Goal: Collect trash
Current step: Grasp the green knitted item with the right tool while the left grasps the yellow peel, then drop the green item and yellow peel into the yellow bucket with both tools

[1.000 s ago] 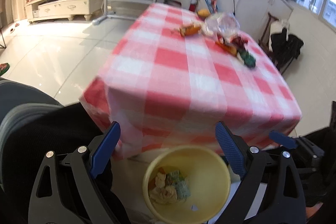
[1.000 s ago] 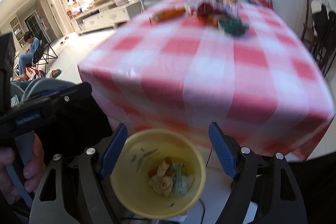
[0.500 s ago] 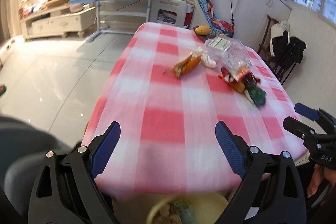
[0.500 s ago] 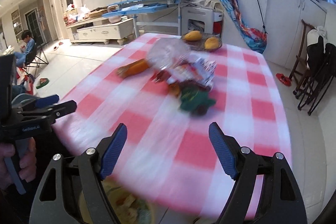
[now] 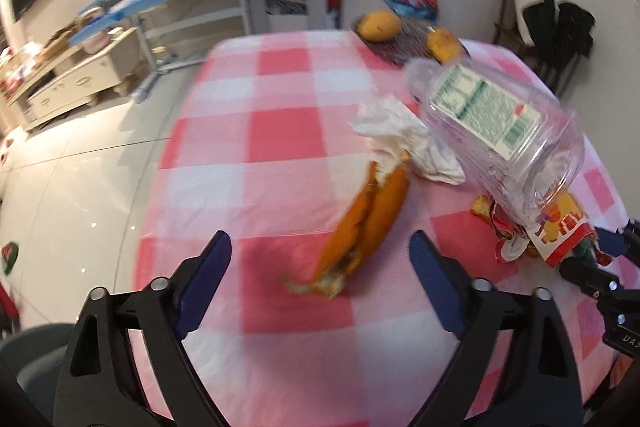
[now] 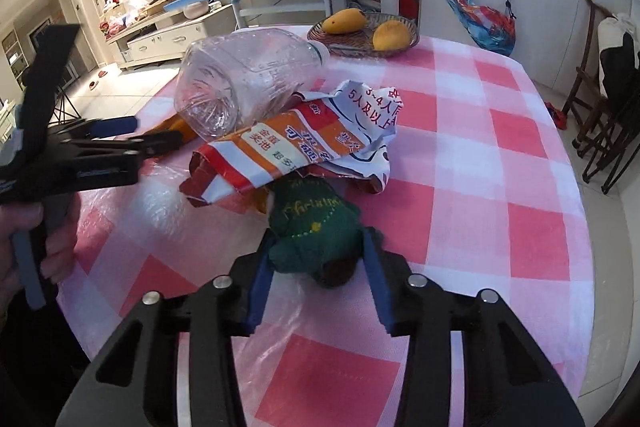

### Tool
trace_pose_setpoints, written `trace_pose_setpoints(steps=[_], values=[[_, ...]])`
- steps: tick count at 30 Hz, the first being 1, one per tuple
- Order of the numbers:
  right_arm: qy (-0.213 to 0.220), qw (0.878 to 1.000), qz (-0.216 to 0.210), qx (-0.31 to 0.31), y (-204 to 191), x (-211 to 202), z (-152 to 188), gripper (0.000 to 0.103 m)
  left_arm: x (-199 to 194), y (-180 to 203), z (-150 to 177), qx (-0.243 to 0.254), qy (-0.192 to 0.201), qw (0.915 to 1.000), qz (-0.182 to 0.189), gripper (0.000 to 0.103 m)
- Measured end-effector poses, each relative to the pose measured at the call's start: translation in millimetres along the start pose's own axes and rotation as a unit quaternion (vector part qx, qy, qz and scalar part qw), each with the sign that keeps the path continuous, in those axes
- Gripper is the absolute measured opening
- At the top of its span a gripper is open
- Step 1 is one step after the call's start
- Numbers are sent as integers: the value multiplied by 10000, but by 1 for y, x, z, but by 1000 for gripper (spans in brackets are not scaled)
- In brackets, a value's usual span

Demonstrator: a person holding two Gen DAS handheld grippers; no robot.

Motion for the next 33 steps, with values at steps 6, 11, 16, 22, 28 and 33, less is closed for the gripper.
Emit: trace_pose_setpoints(steps=[6, 11, 16, 22, 28, 33], values=[[-23, 9991, -340, 249, -2, -12, 3, 30, -8, 11, 2, -158, 32, 9986, 510, 16], [43, 9949, -909, 434, -32, -45, 20, 30, -45, 8, 32, -515, 134, 9959, 734, 15], [-220, 9862, -1609, 315, -90, -77, 68, 30, -93, 4, 78, -789, 165, 9937, 781, 15], [-821, 9784, -1897, -75, -146, -92, 141, 33, -147, 9, 155, -1108, 22, 9905, 817, 15], [-747, 9899, -1207, 30, -137, -104, 158, 53, -166, 29, 231, -1355, -658, 9836, 988, 16], [-105, 9946, -701, 752, -103, -121, 148, 65, -164, 44, 256, -997, -987, 9862, 876, 46]])
Point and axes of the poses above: each gripper's, at about its wrist camera, not at the fingertips, and x roughly the way its jaws point, y to its right, z to its underside, the point moved 7 cm from there along x, roughly the way its jaws point, and after that the axes turned 5 degrees about y, right-handed, at the moved point
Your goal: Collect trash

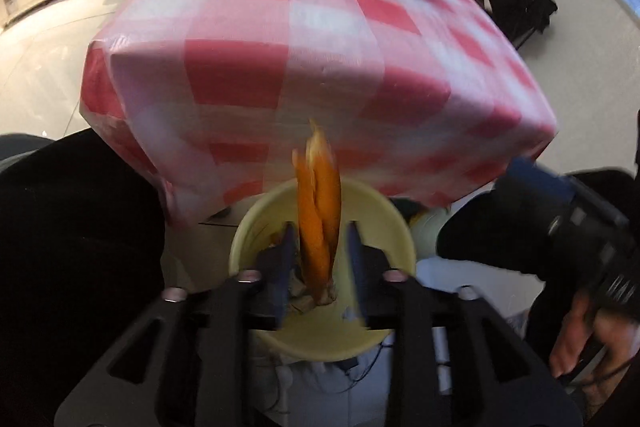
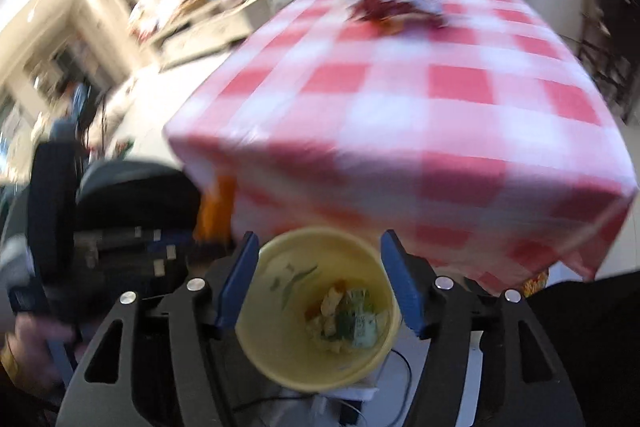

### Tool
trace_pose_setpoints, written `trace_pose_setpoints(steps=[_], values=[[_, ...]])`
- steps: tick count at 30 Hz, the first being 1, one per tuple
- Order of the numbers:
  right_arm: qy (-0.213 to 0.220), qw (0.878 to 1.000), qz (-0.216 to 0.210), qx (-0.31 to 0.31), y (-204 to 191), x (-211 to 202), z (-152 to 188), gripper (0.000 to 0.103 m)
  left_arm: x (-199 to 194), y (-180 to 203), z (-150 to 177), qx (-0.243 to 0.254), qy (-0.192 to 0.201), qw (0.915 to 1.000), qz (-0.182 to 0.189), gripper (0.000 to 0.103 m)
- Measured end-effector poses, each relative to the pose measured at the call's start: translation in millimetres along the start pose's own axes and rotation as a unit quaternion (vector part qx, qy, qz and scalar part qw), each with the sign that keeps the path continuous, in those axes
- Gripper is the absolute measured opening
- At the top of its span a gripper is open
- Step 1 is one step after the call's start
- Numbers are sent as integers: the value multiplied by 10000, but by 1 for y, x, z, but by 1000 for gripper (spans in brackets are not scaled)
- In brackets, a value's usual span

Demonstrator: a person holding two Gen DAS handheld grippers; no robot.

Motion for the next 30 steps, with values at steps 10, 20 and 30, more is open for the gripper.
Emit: trace_pose_setpoints(steps=[10, 20, 30], values=[[314, 9986, 391, -157, 8, 14, -12, 74, -42, -25, -32, -425, 1406, 9891, -95, 83], [355, 9962, 469, -643, -2, 17, -5, 76, -41, -29, -39, -548, 1472, 9875, -96, 84], [323, 9959, 503, -678, -2, 20, -4, 77, -40, -30, -38, -560, 1463, 9876, -104, 85]])
Point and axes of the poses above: each gripper's, at about its wrist camera, not at the fingertips, and x roughly the way its jaws point, y to its right, z to its underside, the point moved 7 cm from there along x, roughly the way its jaws point, and after that the axes turned 5 degrees about y, right-handed, at the moved point
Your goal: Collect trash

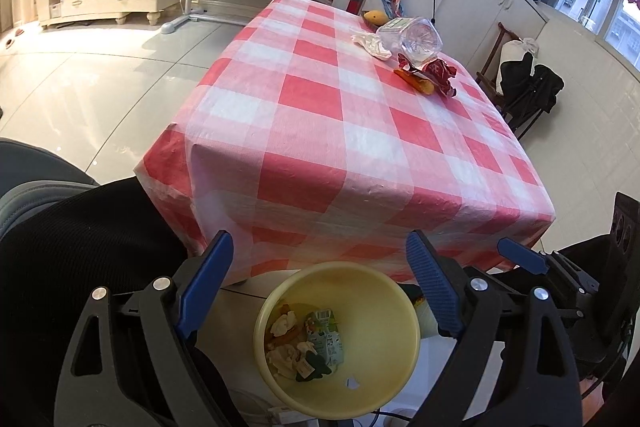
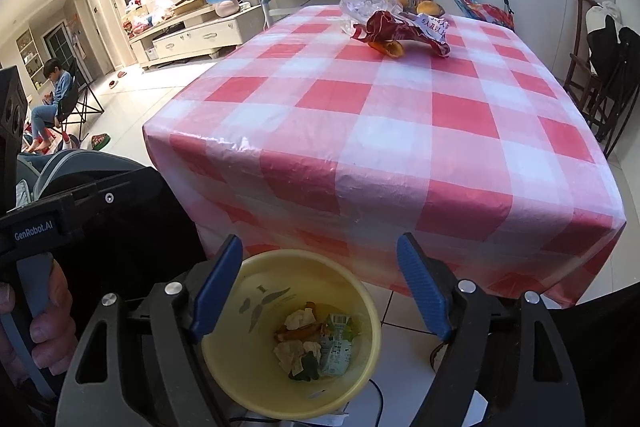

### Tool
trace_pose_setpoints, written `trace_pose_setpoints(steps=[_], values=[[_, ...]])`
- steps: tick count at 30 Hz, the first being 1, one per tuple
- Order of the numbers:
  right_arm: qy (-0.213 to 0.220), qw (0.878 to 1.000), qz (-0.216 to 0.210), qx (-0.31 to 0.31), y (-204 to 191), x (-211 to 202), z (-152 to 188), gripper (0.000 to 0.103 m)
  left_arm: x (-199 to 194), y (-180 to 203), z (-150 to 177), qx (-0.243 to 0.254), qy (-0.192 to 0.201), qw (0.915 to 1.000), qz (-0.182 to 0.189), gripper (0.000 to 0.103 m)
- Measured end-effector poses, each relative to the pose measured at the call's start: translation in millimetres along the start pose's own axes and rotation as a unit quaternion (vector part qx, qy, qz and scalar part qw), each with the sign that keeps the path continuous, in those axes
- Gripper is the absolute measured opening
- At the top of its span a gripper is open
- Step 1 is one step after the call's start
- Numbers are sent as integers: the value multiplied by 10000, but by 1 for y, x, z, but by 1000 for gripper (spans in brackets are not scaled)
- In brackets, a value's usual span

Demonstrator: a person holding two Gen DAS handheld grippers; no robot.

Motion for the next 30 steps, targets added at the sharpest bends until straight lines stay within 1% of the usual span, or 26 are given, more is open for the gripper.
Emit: trace_pose_setpoints(steps=[30], values=[[-24, 10000, 15, -92, -3, 2, 2, 77, 7, -4, 1, -88, -63, 9999, -31, 85]])
Point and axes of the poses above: each gripper's, at about its wrist camera, not at the fingertips, and x roughly the way its jaws point, y to its right, z to its underside, the point moved 7 cm from there along x, roughly the way its jaws point, and after that the axes turned 5 degrees about y, right-handed, at the moved point
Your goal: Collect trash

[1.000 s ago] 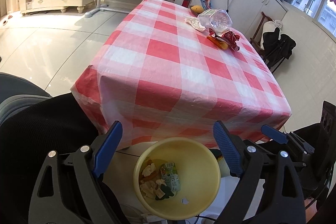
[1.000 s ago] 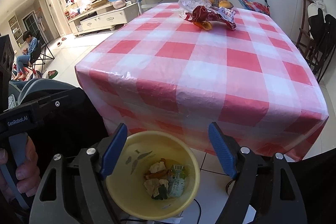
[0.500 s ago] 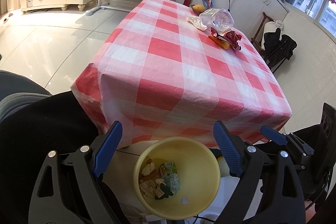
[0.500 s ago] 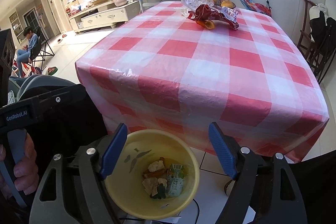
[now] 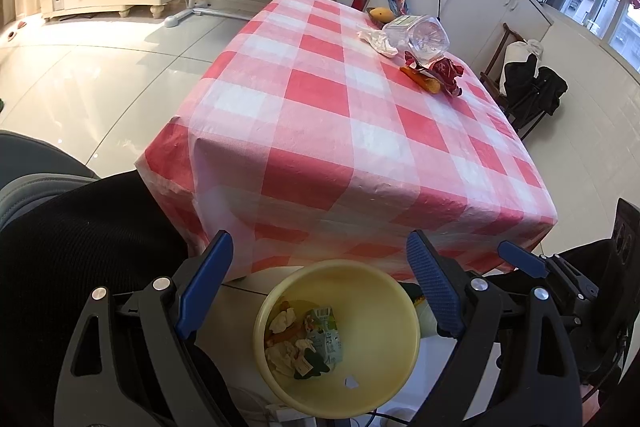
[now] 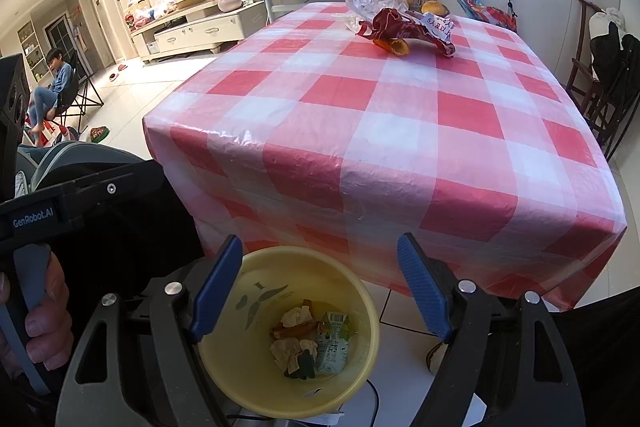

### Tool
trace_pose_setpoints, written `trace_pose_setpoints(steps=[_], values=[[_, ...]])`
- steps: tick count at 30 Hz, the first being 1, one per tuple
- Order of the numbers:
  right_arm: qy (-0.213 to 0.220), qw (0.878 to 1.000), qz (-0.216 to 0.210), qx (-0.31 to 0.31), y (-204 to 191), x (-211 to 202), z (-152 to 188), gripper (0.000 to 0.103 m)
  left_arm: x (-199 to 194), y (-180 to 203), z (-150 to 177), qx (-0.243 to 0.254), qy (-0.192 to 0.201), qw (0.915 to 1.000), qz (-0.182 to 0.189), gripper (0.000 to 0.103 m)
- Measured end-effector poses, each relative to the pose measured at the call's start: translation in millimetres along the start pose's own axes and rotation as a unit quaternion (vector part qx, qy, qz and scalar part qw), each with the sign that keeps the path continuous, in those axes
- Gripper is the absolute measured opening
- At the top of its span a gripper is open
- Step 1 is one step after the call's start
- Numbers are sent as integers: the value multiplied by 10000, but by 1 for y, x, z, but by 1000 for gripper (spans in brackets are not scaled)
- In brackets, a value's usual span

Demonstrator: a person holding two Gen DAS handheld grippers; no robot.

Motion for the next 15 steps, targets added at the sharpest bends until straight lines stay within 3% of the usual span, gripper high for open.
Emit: trace_pose_setpoints(steps=[15], values=[[-6, 10000, 2, -4, 0, 0, 1, 77, 1, 0, 0, -13, -15, 10000, -8, 85]])
Point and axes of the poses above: each gripper's, at about its wrist camera, not at the fingertips, and x roughly the way its jaws point, y to its right, z to its underside, the point moved 7 cm from there along x, roughly the way its jaws point, and after that the axes turned 5 degrees about y, right-handed, at the moved point
